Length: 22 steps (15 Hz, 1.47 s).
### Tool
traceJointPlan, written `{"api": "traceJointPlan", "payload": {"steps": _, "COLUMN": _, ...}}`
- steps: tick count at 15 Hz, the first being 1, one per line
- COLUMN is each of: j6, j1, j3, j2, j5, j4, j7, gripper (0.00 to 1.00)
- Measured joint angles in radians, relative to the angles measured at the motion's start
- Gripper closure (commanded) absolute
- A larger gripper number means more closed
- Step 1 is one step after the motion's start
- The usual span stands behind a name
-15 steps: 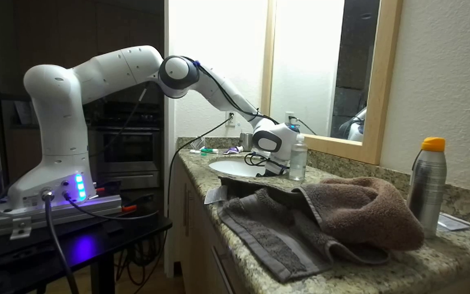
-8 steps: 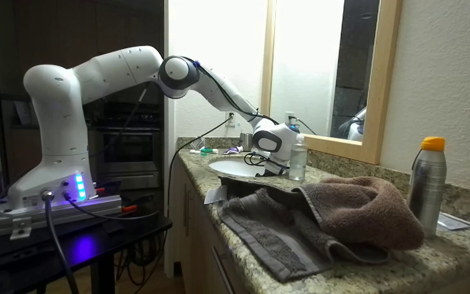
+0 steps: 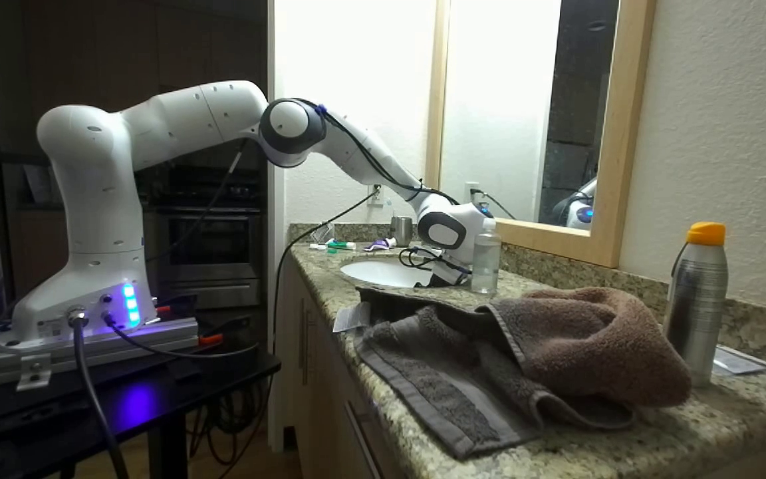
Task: Remove the shaving stick from the hand basin sink and put it on the base top
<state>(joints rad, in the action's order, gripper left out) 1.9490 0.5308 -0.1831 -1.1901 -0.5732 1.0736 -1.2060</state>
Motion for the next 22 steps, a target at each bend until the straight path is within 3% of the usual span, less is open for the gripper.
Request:
{"api": "traceJointPlan", "payload": {"steps": 9, "j6": 0.047, "j1": -0.017, "j3": 0.063, "j2": -0.022, "j5": -0.095, "j4": 0.008, "j7": -0.013, "gripper": 0.00}}
{"api": "traceJointPlan", "payload": {"steps": 10, "j6": 0.046, "j1": -0.017, "j3": 0.062, "j2": -0.022, "j5": -0.094, "j4": 0.007, "j7": -0.013, "gripper": 0.25}}
{"api": "traceJointPlan", "payload": {"steps": 12, "j6": 0.046, "j1": -0.017, "j3": 0.062, "j2": -0.022, "j5": -0.094, "j4": 0.007, "j7": -0.013, "gripper": 0.32}}
{"api": "traceJointPlan", "payload": {"steps": 22, "j6": 0.030, "j1": -0.008, "j3": 0.061, "j2": -0.039, "j5": -0.056, "j4": -0.058, "j7": -0.010, "gripper": 0.95}}
